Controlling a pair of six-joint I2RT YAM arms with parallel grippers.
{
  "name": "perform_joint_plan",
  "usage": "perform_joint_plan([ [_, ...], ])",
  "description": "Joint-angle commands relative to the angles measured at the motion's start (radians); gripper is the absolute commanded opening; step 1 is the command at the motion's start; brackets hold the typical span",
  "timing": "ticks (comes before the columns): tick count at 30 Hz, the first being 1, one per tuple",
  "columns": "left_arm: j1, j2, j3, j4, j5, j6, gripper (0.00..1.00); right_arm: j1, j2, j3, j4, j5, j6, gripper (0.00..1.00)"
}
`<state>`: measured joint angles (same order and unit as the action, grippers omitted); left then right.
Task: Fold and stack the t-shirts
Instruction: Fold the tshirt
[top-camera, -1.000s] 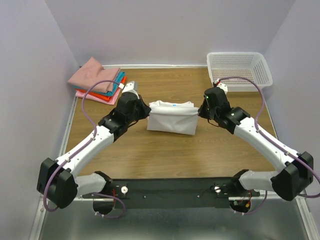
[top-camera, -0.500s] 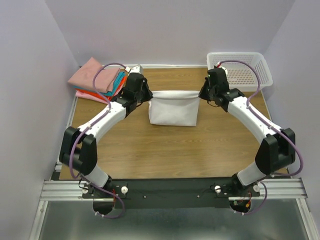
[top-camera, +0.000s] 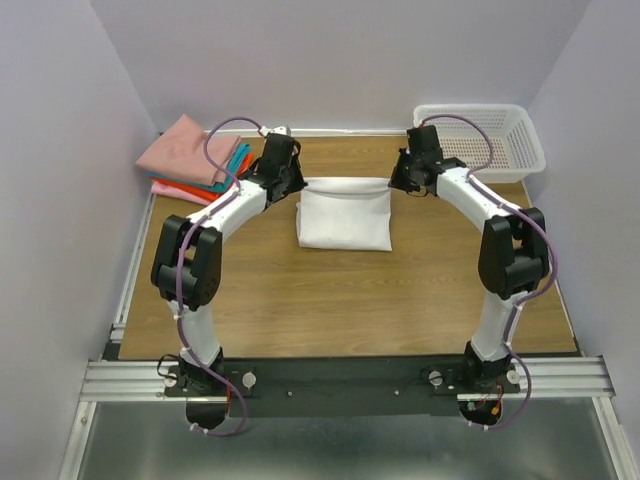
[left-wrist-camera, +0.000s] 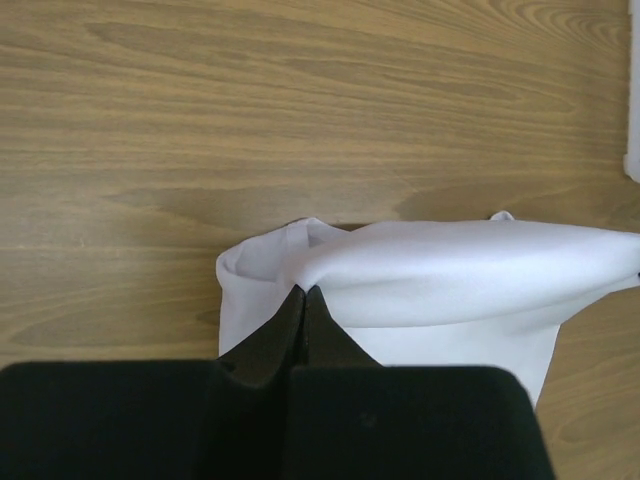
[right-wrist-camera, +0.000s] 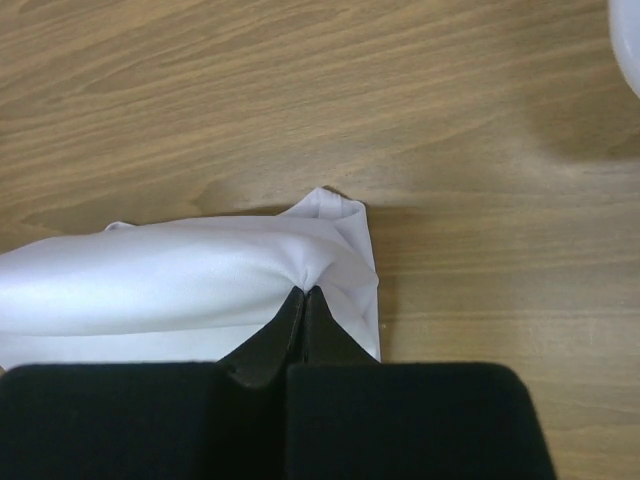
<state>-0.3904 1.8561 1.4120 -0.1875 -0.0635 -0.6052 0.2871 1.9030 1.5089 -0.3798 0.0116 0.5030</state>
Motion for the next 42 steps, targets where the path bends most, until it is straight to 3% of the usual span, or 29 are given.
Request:
perform_joint_plan([
  [1, 0.03, 0.07, 0.074, -0.027, -0.019, 0.05, 0.0, -0.017, 0.077, 0.063, 0.007, -0.048, -0.027, 0.01],
  [6, 0.041, 0.192, 0.163, -0.072, 0.004, 0.064, 0.0, -0.029, 0.168, 0.123, 0.01, -0.042, -0.026, 0.0],
  [9, 0.053, 0.219, 0.179, -0.07, 0.005, 0.064, 0.07, -0.04, 0.235, 0.18, 0.009, -0.071, -0.03, 0.03],
  [12, 0.061, 0.232, 0.202, -0.073, -0.007, 0.073, 0.14, -0.043, 0.28, 0.226, 0.009, -0.088, -0.04, 0.13],
  [13, 0.062, 0.236, 0.215, -0.079, -0.01, 0.076, 0.21, -0.042, 0.281, 0.234, 0.009, -0.09, -0.046, 0.18],
  [14, 0.064, 0.242, 0.257, -0.085, -0.006, 0.082, 0.25, -0.043, 0.284, 0.249, 0.009, -0.091, -0.049, 0.36],
  [17, 0.064, 0.259, 0.338, -0.145, 0.005, 0.113, 0.4, -0.043, 0.249, 0.252, 0.007, -0.102, -0.06, 0.66],
  [18, 0.064, 0.246, 0.346, -0.159, 0.007, 0.116, 0.88, -0.043, 0.231, 0.244, 0.007, -0.107, -0.067, 0.76],
  [19, 0.062, 0.23, 0.332, -0.159, 0.007, 0.117, 0.98, -0.043, 0.213, 0.222, 0.007, -0.116, -0.069, 1.0],
  [23, 0.048, 0.115, 0.204, -0.101, 0.054, 0.11, 0.98, -0.043, 0.104, 0.136, 0.01, -0.18, -0.07, 1.0],
  [29, -0.019, -0.021, -0.049, 0.068, 0.237, 0.104, 0.98, -0.013, -0.001, -0.036, 0.065, -0.324, -0.049, 1.0],
  [34, -0.054, -0.012, -0.128, 0.141, 0.297, 0.096, 0.98, -0.009, 0.068, 0.01, 0.087, -0.346, -0.026, 1.0],
  [42, -0.057, 0.06, -0.217, 0.177, 0.323, 0.107, 0.98, -0.009, 0.31, 0.213, 0.085, -0.351, -0.009, 1.0],
])
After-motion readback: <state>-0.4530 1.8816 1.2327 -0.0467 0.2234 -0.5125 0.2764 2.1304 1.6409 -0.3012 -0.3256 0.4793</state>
